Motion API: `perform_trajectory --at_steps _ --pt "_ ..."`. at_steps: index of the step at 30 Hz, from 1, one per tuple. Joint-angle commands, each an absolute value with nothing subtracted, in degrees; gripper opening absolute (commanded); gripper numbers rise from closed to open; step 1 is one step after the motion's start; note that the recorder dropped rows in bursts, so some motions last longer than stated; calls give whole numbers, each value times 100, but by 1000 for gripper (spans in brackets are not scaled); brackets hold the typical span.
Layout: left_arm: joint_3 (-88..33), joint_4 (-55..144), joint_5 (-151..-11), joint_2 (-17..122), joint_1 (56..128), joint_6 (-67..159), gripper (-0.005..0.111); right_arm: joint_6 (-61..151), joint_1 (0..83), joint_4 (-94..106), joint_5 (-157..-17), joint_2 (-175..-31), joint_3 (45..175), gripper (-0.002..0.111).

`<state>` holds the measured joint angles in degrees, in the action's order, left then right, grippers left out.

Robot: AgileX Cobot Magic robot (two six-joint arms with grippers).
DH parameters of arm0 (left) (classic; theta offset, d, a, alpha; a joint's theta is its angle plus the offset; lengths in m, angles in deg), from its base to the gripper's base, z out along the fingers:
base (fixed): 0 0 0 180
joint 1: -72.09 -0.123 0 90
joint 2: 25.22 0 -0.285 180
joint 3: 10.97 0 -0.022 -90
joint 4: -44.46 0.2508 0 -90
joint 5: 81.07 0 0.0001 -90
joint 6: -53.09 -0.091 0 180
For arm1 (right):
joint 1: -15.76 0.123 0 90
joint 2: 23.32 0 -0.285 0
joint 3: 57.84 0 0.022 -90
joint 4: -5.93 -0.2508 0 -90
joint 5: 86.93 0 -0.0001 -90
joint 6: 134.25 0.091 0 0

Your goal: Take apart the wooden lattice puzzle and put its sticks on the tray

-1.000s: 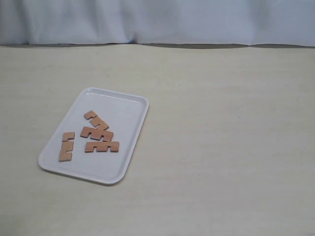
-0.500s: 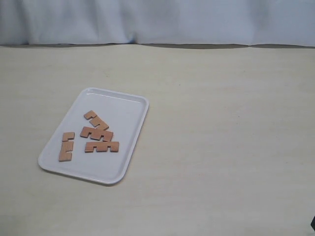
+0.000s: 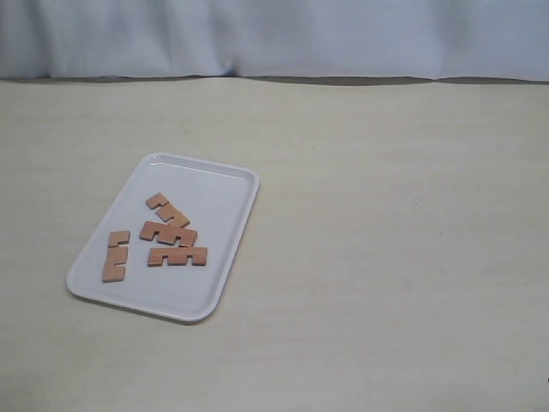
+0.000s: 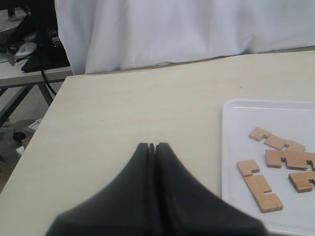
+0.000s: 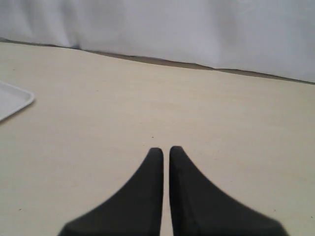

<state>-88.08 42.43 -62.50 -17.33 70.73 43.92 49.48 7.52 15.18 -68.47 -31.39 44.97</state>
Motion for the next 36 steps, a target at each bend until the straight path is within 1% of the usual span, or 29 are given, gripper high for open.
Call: perform_trajectory --at_steps 1,7,36 --pt "-8819 4237 -6333 -1743 7074 4395 0 4940 509 1545 -6864 -3111 4494 5" --pt "-8819 4237 -6333 -1743 7074 4395 0 4940 510 1195 -6864 -3111 4494 5" --pt "-8819 4237 -6333 -1743 7074 4395 0 4940 521 1198 -6864 -3111 4494 5"
